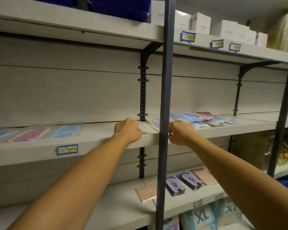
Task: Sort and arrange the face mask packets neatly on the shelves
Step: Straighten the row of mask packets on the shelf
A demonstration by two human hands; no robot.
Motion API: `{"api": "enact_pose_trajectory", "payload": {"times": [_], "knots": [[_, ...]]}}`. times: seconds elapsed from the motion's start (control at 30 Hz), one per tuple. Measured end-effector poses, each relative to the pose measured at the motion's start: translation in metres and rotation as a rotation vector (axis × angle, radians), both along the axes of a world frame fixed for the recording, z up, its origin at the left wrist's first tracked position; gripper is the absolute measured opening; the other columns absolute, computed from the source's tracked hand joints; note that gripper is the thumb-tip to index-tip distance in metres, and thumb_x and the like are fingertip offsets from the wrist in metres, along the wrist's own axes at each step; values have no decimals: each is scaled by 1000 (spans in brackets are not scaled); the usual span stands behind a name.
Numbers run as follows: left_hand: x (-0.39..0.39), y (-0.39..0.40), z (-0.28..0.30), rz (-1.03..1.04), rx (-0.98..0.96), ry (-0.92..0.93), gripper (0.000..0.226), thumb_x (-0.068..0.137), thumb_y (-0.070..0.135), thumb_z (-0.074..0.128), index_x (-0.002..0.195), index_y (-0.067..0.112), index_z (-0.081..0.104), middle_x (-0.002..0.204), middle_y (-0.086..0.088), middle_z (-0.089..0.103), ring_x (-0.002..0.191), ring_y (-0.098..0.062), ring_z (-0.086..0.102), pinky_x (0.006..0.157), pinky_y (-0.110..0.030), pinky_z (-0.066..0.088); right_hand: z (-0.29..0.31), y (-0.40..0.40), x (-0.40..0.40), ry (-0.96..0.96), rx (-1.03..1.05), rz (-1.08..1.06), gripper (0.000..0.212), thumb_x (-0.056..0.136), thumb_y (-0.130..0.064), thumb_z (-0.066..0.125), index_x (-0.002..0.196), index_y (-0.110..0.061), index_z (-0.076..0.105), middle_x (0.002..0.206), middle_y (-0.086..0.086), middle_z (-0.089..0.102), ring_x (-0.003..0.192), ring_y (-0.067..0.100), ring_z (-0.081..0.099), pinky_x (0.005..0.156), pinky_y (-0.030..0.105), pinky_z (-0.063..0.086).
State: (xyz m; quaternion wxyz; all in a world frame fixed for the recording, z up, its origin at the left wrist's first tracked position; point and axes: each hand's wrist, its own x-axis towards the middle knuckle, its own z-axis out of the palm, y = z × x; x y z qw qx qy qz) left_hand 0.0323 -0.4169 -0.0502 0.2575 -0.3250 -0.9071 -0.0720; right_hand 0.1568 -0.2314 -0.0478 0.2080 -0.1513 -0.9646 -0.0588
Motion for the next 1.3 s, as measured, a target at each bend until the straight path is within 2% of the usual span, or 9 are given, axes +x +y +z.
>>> {"api": "enact_pose_trajectory", "payload": {"times": [0.17,0.33,0.47,0.57,0.73,0.9,1.0,1.13,1.3], "knots": [[47,45,-7,-1,26,-22,24,94,30,47,84,17,65,81,-1,61,71,-20,58,61,-30,44,-4,52,43,-78,16,-30,22,89,-21,63,109,-12,64,106,8,64,88,25,62,79,38,58],[76,91,-2,-40,6,-15,21,93,28,47,94,16,64,92,-4,62,79,-24,59,64,-33,47,-5,104,77,-135,-3,-98,28,90,-25,61,115,-13,61,112,9,62,94,27,61,78,35,55],[88,130,4,-66,-21,18,19,94,25,47,93,13,63,94,-6,60,79,-26,58,62,-32,42,-5,146,94,-131,-34,-128,26,91,-22,60,115,-12,60,106,7,61,89,23,59,69,30,49],[89,159,11,-93,-29,16,16,95,22,47,86,14,57,94,-6,56,77,-27,54,63,-33,41,-7,177,100,-120,-57,-140,27,90,-22,62,114,-11,62,104,7,61,90,24,60,78,34,56],[77,206,15,-122,-60,-11,22,94,24,50,104,13,66,105,-9,62,85,-28,60,67,-34,48,-4,227,95,-105,-74,-161,32,91,-25,63,119,-11,62,113,10,64,96,25,62,88,39,57],[52,254,18,-76,-21,-7,20,91,20,52,99,17,69,108,-2,65,81,-26,58,66,-31,44,3,270,72,-57,-105,-160,26,88,-21,62,111,-10,66,105,10,65,89,25,64,81,35,58],[30,278,20,-60,30,-27,21,92,23,51,100,17,69,107,-5,67,87,-28,61,70,-32,48,14,293,54,-35,-95,-156,25,86,-19,61,107,-9,67,105,12,67,90,27,63,76,34,56],[-4,300,27,-1,125,-66,22,90,22,51,97,17,72,102,-7,70,88,-30,65,72,-32,51,28,318,29,14,-76,-113,35,89,-18,61,124,-19,64,109,13,67,92,29,63,79,37,58],[-44,319,33,63,217,-157,24,93,29,51,94,14,70,102,-10,69,92,-34,65,70,-31,47,39,348,-5,69,-90,-104,24,84,-22,61,106,-12,65,103,13,67,91,32,62,74,35,55]]}}
